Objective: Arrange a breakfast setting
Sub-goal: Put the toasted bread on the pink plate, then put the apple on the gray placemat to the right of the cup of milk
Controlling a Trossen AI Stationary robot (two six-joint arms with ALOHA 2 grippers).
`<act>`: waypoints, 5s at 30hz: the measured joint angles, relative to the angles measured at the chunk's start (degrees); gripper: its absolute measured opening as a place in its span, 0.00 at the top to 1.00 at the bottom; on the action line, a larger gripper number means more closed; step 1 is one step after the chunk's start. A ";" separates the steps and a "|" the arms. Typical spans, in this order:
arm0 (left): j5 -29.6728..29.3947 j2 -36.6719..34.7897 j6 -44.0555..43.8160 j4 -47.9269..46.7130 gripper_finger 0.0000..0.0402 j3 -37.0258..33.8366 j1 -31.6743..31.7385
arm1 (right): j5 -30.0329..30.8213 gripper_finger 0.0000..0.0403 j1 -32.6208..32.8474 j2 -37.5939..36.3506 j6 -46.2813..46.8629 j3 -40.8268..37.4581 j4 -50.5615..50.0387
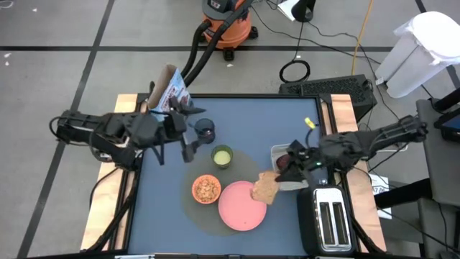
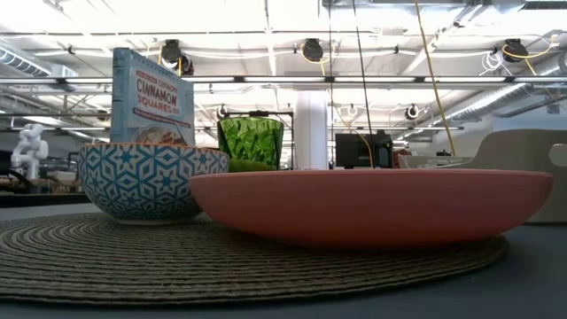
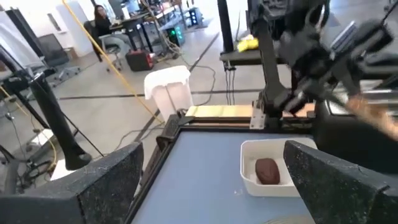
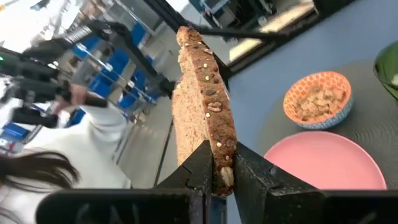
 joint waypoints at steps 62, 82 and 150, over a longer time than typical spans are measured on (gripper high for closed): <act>0.19 -0.10 -1.36 -2.86 0.02 -0.07 0.59 | -19.40 0.89 -7.37 46.10 -9.97 -0.07 11.37; 0.19 -0.10 -1.23 -2.87 0.02 -0.07 0.59 | -19.18 0.57 -7.37 46.08 -11.95 -0.07 11.40; 0.14 0.34 -5.21 -3.56 0.02 -0.07 0.66 | -9.92 0.28 -9.33 19.87 -31.33 -0.07 -10.65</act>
